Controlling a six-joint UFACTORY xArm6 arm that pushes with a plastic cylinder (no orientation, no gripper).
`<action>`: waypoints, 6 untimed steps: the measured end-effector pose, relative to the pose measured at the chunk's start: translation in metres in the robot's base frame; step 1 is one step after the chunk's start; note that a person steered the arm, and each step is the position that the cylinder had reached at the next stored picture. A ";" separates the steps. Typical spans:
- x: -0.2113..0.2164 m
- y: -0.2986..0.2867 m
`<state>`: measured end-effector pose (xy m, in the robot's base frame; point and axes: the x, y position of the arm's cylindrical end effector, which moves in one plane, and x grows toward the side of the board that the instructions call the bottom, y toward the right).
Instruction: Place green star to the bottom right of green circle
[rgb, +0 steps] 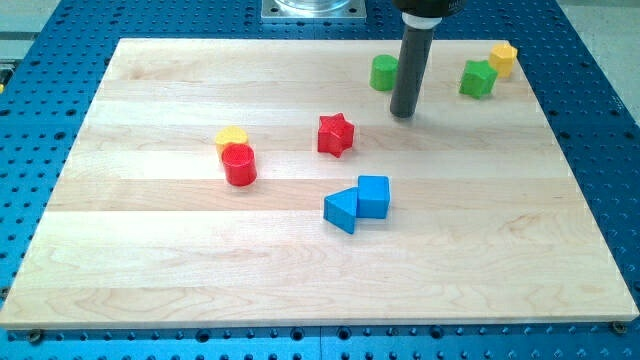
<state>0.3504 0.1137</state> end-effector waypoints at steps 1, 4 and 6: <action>0.013 0.013; -0.043 0.187; -0.074 0.069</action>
